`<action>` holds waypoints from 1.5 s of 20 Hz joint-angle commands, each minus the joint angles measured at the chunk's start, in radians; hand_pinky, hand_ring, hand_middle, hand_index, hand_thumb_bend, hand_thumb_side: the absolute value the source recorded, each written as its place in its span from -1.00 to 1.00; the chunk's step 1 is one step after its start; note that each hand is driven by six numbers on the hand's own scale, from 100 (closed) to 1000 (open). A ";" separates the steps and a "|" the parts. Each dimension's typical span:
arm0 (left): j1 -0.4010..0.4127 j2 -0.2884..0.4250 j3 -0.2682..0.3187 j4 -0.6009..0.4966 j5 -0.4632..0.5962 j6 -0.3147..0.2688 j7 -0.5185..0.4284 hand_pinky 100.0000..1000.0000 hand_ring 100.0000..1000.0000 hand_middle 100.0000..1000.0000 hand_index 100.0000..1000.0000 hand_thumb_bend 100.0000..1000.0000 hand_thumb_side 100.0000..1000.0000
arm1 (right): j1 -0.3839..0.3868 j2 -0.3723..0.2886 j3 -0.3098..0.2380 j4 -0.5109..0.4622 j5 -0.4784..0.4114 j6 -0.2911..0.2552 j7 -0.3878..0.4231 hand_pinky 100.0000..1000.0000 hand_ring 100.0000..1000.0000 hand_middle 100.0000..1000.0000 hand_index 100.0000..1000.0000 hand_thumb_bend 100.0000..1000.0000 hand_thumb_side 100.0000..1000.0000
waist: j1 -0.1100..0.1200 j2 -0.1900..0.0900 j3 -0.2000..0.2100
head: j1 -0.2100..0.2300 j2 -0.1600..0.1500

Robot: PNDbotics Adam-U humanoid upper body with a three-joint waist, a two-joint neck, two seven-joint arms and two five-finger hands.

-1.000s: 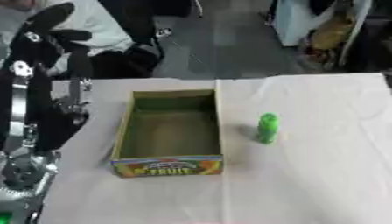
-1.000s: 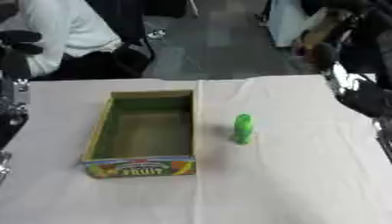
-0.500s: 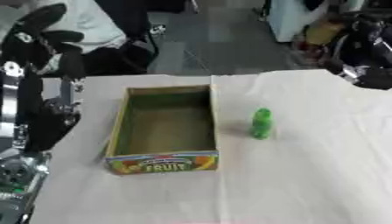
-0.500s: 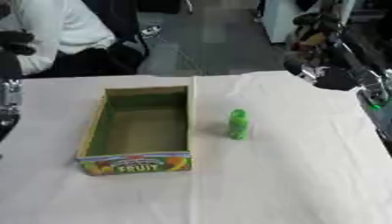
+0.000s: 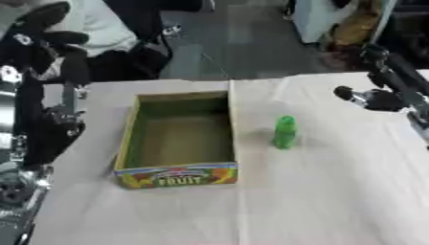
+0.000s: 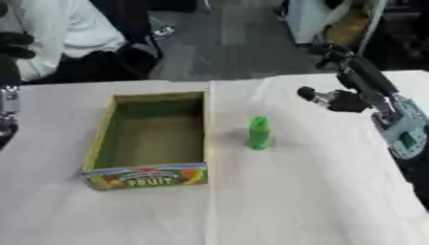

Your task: Pick up objects on the table and place them in the box.

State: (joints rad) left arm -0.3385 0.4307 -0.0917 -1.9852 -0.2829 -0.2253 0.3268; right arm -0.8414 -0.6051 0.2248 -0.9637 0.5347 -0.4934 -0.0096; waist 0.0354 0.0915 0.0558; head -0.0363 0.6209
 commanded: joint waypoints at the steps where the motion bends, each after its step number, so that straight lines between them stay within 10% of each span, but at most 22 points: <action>1: -0.019 0.010 -0.001 -0.015 0.007 -0.003 -0.005 0.21 0.28 0.68 0.76 -0.56 0.11 | -0.027 0.003 -0.005 0.022 0.017 -0.015 0.039 -1.00 0.31 0.62 0.80 0.35 0.67 | 0.000 -0.009 0.004 | -0.009 -0.006; 30: -0.037 -0.002 -0.009 -0.015 0.019 -0.013 -0.020 0.22 0.27 0.68 0.76 -0.56 0.11 | -0.003 0.154 -0.003 0.132 0.313 -0.035 0.026 -1.00 0.58 0.84 0.87 0.28 0.59 | 0.005 -0.001 0.021 | 0.010 0.002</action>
State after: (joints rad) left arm -0.3567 0.4216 -0.1044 -1.9852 -0.2681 -0.2362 0.3074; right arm -0.8335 -0.4408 0.2304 -0.8276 0.8387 -0.5265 0.0256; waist 0.0409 0.1027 0.0761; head -0.0340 0.6217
